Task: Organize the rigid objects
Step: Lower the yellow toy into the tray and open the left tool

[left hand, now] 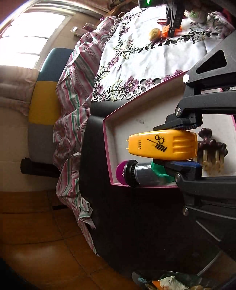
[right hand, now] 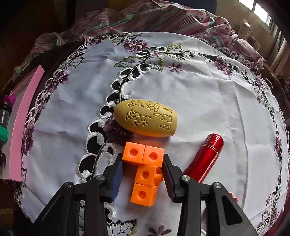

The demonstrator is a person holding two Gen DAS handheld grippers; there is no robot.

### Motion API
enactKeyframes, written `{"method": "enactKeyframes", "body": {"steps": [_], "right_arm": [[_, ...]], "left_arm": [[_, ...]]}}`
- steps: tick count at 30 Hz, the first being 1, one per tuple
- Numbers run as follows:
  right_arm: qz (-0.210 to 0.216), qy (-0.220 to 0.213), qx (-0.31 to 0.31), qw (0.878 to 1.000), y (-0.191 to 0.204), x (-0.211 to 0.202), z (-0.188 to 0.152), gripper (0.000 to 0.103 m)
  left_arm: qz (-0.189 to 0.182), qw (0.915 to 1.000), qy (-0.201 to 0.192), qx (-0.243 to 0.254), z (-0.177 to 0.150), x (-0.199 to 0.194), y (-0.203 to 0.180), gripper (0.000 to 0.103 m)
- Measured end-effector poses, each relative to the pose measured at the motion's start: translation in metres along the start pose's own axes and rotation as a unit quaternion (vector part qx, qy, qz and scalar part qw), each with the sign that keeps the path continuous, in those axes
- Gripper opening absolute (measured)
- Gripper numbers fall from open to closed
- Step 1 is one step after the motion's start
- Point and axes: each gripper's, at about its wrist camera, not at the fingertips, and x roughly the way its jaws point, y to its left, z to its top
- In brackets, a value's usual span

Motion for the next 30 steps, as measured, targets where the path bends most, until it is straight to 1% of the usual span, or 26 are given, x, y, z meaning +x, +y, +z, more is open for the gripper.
{"method": "enactKeyframes", "body": {"steps": [5,7,9,10,11,18,20,22,23,28,30], "right_arm": [[-0.001,0.000,-0.002,1.000,0.000,0.000,0.000,0.041],[-0.002,0.000,-0.003,1.000,0.000,0.000,0.000,0.041],[-0.004,0.000,-0.006,1.000,0.000,0.000,0.000,0.041],[-0.004,0.000,-0.006,1.000,0.000,0.000,0.000,0.041],[-0.004,-0.001,-0.005,1.000,0.000,0.000,0.000,0.041],[-0.003,0.000,-0.008,1.000,0.002,0.001,0.000,0.041],[-0.004,0.000,-0.008,1.000,0.002,0.001,0.000,0.041],[-0.002,0.000,-0.007,1.000,0.002,0.001,0.001,0.041],[-0.002,0.000,-0.008,1.000,0.002,0.001,0.001,0.041],[-0.001,0.000,-0.008,1.000,0.002,0.001,0.001,0.041],[-0.001,0.000,-0.008,1.000,0.002,0.001,0.001,0.041]], "left_arm": [[-0.016,0.9997,0.016,-0.010,0.004,0.007,0.002,0.026],[-0.034,0.9988,0.031,-0.018,0.007,0.013,0.002,0.026],[-0.059,0.9963,0.052,-0.037,0.012,0.021,0.005,0.026],[-0.071,0.9943,0.062,-0.052,0.015,0.026,0.008,0.026],[-0.075,0.9934,0.066,-0.056,0.019,0.029,0.008,0.026],[-0.102,0.9887,0.087,-0.067,0.059,0.064,0.002,0.026],[-0.090,0.9899,0.087,-0.066,0.069,0.076,-0.001,0.026],[-0.096,0.9880,0.101,-0.066,0.077,0.093,-0.005,0.026],[-0.091,0.9881,0.104,-0.068,0.079,0.099,-0.005,0.026],[-0.053,0.9881,0.134,-0.054,0.086,0.139,-0.007,0.026],[-0.033,0.9889,0.136,-0.052,0.086,0.148,-0.004,0.026]]}}
